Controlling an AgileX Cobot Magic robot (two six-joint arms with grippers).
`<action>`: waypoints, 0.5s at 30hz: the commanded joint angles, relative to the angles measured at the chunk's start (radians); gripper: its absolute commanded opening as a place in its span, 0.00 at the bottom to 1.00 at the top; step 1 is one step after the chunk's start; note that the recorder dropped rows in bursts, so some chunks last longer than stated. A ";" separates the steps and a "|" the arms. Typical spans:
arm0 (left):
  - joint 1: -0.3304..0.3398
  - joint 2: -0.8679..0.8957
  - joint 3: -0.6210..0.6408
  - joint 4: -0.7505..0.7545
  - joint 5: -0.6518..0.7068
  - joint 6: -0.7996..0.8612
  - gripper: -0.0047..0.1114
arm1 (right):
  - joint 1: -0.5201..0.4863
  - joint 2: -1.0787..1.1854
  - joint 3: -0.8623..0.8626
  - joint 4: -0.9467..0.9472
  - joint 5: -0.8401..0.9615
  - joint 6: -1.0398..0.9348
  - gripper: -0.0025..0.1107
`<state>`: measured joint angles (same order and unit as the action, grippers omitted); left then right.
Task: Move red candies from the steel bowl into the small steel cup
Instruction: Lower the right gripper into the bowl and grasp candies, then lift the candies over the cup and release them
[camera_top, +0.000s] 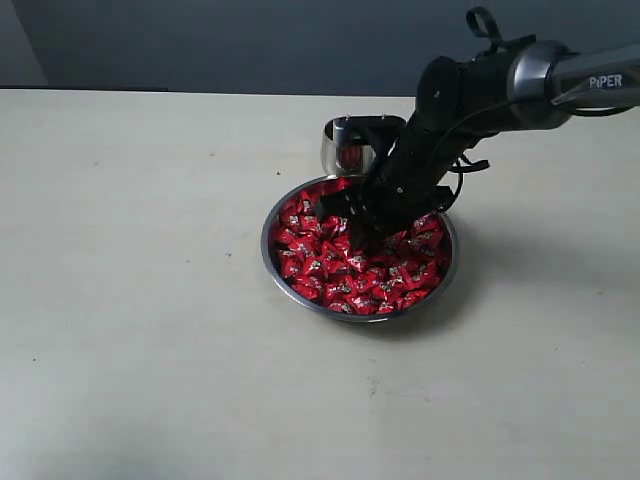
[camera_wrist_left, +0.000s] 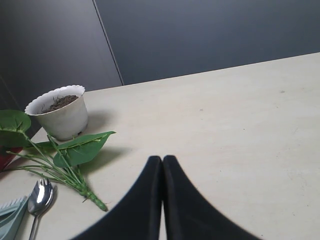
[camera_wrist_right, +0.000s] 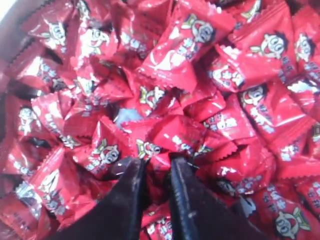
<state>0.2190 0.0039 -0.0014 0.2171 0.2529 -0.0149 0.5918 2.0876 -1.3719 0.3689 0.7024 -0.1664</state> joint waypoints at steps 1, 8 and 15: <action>-0.003 -0.004 0.001 0.005 -0.011 -0.004 0.04 | 0.001 -0.053 -0.008 -0.006 0.009 0.007 0.02; -0.003 -0.004 0.001 0.005 -0.011 -0.004 0.04 | 0.001 -0.167 -0.018 -0.006 0.011 0.007 0.02; -0.003 -0.004 0.001 0.005 -0.011 -0.004 0.04 | -0.011 -0.122 -0.225 -0.044 0.000 0.007 0.02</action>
<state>0.2190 0.0039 -0.0014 0.2171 0.2529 -0.0149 0.5918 1.9338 -1.5106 0.3557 0.7146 -0.1604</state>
